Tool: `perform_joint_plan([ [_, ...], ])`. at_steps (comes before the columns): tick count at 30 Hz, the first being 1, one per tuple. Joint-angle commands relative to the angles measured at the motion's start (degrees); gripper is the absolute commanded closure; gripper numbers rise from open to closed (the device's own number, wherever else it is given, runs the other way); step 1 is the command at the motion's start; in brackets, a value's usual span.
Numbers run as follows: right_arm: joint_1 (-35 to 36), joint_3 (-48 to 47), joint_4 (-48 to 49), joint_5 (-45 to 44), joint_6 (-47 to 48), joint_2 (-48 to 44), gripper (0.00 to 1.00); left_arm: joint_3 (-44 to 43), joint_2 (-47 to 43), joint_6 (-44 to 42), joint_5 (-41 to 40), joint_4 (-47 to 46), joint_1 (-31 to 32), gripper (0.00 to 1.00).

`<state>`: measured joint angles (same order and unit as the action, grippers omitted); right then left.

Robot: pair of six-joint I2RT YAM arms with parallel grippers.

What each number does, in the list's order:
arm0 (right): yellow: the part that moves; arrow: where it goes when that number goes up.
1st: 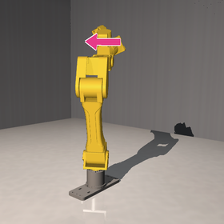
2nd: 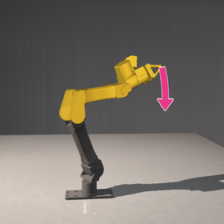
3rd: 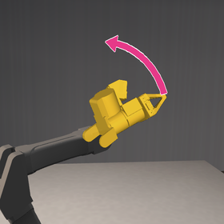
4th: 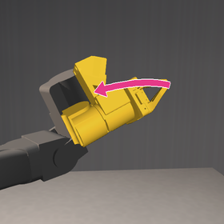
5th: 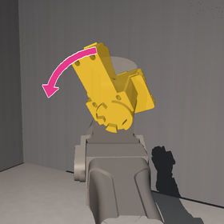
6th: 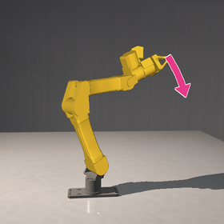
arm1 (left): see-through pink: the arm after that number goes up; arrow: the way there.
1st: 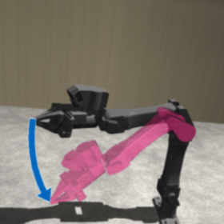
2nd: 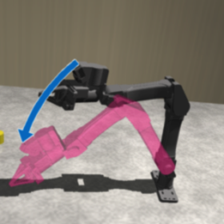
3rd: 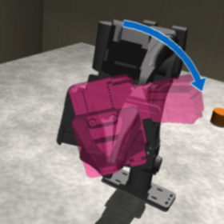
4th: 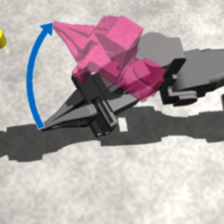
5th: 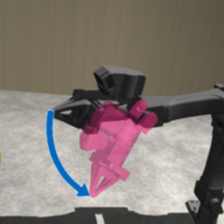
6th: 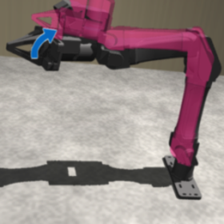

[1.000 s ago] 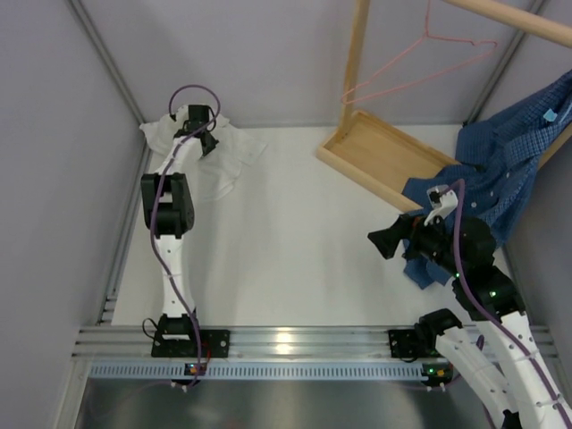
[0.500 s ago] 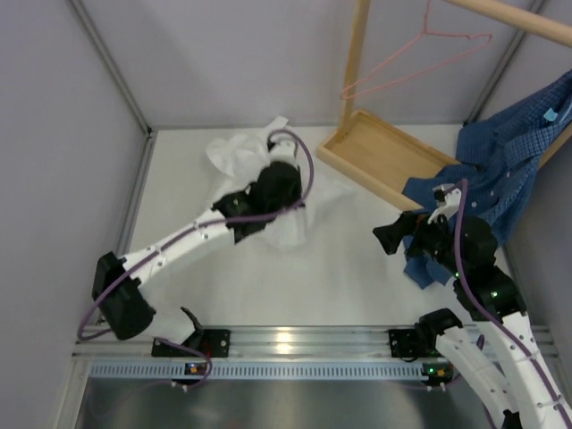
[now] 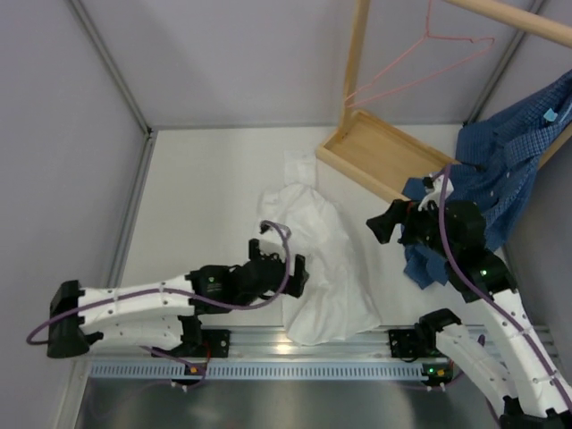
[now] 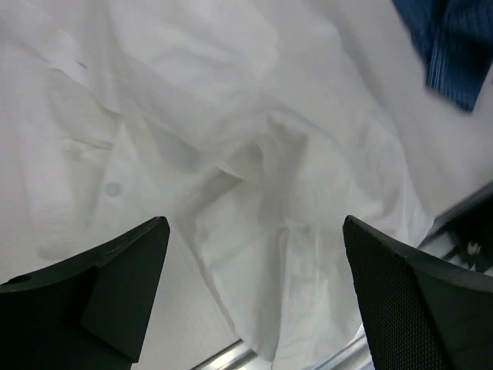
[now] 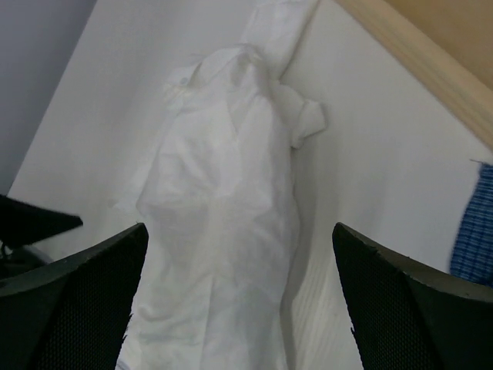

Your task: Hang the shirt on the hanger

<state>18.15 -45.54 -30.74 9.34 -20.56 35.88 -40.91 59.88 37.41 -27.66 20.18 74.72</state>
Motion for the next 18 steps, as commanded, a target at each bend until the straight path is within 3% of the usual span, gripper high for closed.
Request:
perform_joint_plan([
  [1,-0.5,-0.1,12.2,18.9,0.2,7.6,0.01,-0.9,-9.3,11.4,-18.2,6.4,-4.5,0.02],
  [4,4.6,-5.2,16.1,16.5,0.2,19.1,0.01,-1.0,-11.3,24.3,-24.6,16.5,-9.0,0.02],
  [6,9.4,-14.1,14.3,12.4,4.4,30.2,0.01,-0.8,-12.4,25.3,-23.7,19.0,-11.2,0.02],
  [7,14.3,-18.1,12.7,6.4,6.0,34.0,0.01,-0.8,-12.8,27.5,-23.8,20.0,-12.3,0.02],
  [8,16.5,-21.7,11.2,3.2,7.3,41.9,0.00,-1.0,-13.6,29.0,-24.3,22.9,-12.4,0.02],
  [10,19.4,-30.7,10.4,-3.4,9.3,48.8,0.01,-1.5,-15.4,33.3,-26.2,26.3,-12.4,0.02],
  [13,21.4,-41.0,10.0,-4.2,13.9,65.0,0.08,-0.3,-22.2,32.9,-26.1,27.2,-12.4,0.02],
  [18,21.8,-60.3,2.8,1.6,22.6,82.5,0.07,0.7,-35.6,28.0,-25.0,27.2,-12.4,0.02],
])
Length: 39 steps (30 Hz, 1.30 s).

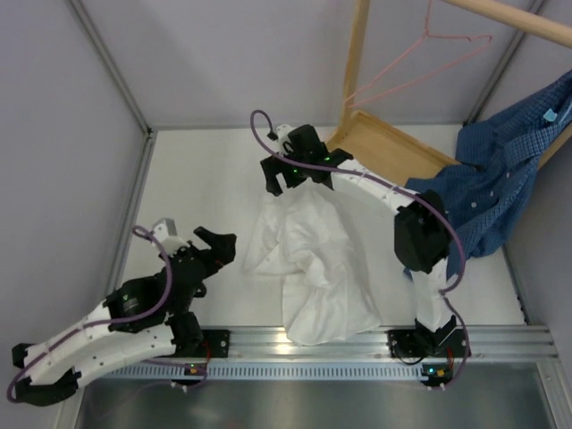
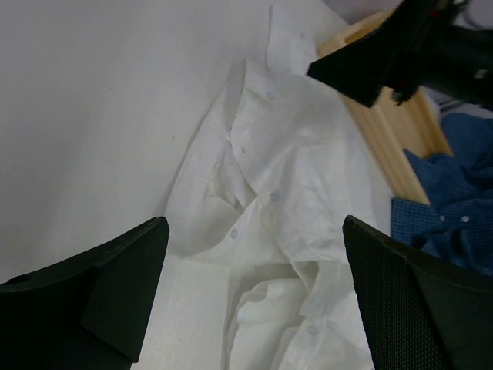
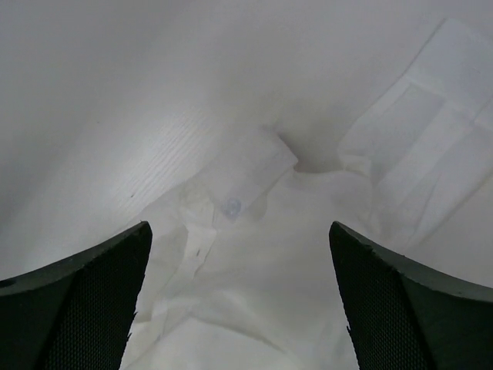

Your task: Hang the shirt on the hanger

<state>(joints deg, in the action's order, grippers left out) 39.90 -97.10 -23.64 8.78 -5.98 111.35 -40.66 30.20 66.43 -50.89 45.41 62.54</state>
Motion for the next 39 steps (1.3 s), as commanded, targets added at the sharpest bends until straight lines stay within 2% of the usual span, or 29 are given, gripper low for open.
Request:
perform_joint_plan([
  [1,0.3,-10.7,-5.6,3.2,8.9,9.0,0.06,0.2,-7.2,-3.3,-1.4,2.0,-0.2,0.02],
  [5,1.2,-21.8,-10.2,5.1,13.1,19.7,0.05,-0.5,-9.7,-6.9,-0.5,2.1,-0.2,0.02],
  [9,2.0,-25.8,-12.4,1.9,14.2,25.1,0.08,-1.1,-8.2,-8.9,0.5,2.1,-0.2,0.02],
  [11,2.0,-25.6,-12.5,2.2,14.3,25.9,0.24,-1.3,-7.1,-9.7,0.7,2.1,-0.2,0.02],
  [12,2.0,-25.6,-12.5,2.3,14.3,25.9,0.36,-1.4,-6.7,-9.9,0.6,2.1,-0.2,0.02],
  [13,2.0,-25.5,-12.5,2.4,14.3,25.5,0.67,-1.4,-6.6,-10.2,0.5,2.1,-0.2,0.02],
  [15,2.0,-24.9,-12.3,2.4,14.2,24.4,0.87,-1.3,-6.1,-10.3,0.4,2.1,-0.2,0.02],
  [16,2.1,-24.7,-12.2,2.7,14.1,22.5,1.00,-1.3,-5.9,-10.4,0.4,2.1,-0.2,0.02],
  [19,2.4,-21.8,-10.0,3.4,13.3,16.0,1.00,-1.5,-5.6,-10.8,0.2,2.1,-0.2,0.02],
  [21,2.6,-17.0,-7.8,3.9,13.1,11.3,1.00,-1.9,-4.0,-11.2,0.2,1.6,-0.2,0.02],
  [22,2.6,-14.9,-5.4,4.4,13.1,5.8,1.00,-2.5,-3.0,-12.2,0.2,1.1,-0.2,0.02],
  [23,2.6,-9.7,-4.0,5.6,13.3,2.8,1.00,-2.9,-1.8,-13.1,0.2,0.3,-0.2,0.02],
  [25,2.5,-3.3,0.8,6.9,14.0,-7.7,1.00,-4.0,4.0,-18.1,0.5,-4.5,-0.2,0.02],
  [26,2.4,3.7,2.1,7.6,15.2,-11.3,1.00,-6.6,6.9,-20.4,0.3,-6.1,-0.4,0.02],
  [27,2.1,7.2,2.9,8.0,15.7,-15.2,1.00,-9.1,10.3,-22.4,-0.8,-6.1,-1.7,0.02],
  [28,1.9,10.9,4.8,7.7,16.0,-22.8,1.00,-12.1,17.9,-22.9,-1.8,-3.7,-3.2,0.02],
  [29,1.8,18.2,5.6,6.0,15.6,-26.5,1.00,-18.4,21.2,-24.1,-0.6,-3.2,-5.2,0.02],
  [31,1.8,25.1,6.5,4.6,14.9,-37.4,1.00,-22.2,26.4,-27.9,5.7,-6.4,-10.4,0.02],
  [33,1.6,34.1,6.9,1.6,12.7,-44.2,1.00,-23.0,26.8,-31.1,11.7,-10.9,-14.2,0.02],
  [34,1.6,37.1,6.9,-0.4,11.7,-50.7,1.00,-22.4,26.7,-32.0,18.2,-13.3,-15.0,0.02],
  [35,1.6,42.1,7.0,-4.0,9.6,-53.8,1.00,-21.4,26.2,-33.1,21.9,-18.6,-15.5,0.02],
  [37,1.5,45.9,7.2,-6.4,7.3,-61.4,1.00,-16.4,25.8,-38.4,30.4,-25.0,-15.5,0.02],
  [38,1.5,48.1,7.2,-7.8,5.6,-63.3,1.00,-14.4,25.5,-40.0,39.4,-30.9,-15.5,0.02],
  [39,1.5,48.8,7.0,-8.4,3.9,-65.0,1.00,-12.3,25.3,-42.2,43.5,-33.9,-15.5,0.03],
])
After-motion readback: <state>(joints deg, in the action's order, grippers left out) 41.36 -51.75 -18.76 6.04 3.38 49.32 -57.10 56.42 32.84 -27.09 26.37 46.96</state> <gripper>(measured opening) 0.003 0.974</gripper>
